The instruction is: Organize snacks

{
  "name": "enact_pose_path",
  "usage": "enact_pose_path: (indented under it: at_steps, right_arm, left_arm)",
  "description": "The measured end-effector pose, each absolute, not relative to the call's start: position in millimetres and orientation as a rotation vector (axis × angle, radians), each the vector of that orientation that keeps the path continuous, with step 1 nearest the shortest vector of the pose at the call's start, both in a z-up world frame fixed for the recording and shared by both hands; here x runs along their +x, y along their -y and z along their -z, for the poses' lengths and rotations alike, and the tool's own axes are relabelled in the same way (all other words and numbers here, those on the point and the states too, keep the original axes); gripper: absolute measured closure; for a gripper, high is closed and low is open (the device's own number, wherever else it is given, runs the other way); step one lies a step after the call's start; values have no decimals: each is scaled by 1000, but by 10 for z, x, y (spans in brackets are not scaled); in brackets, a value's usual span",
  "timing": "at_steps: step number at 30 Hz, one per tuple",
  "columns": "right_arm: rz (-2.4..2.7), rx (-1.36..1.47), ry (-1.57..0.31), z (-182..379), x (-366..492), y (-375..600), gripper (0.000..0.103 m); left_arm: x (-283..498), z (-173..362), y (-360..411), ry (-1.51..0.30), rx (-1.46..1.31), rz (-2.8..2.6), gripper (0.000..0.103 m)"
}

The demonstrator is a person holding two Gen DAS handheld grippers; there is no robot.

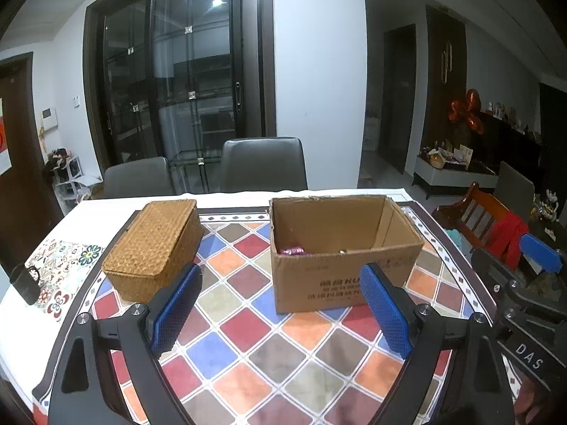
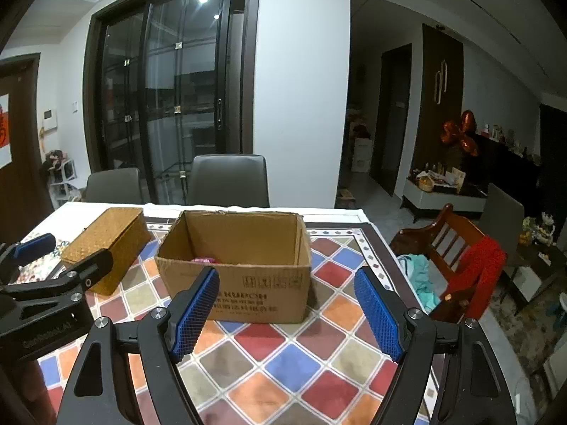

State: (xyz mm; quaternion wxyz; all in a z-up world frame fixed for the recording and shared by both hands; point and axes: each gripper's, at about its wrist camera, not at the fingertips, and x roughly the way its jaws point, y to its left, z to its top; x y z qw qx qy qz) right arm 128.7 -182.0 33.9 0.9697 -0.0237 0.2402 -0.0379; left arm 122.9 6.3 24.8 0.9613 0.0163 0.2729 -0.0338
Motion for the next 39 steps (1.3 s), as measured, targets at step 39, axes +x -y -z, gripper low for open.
enact_pose_path:
  at_steps: [39]
  right_arm:
    - [116,21,-505,-5,-201,1963,24]
  left_arm:
    - [-235,17,-16,-548,58,66,12]
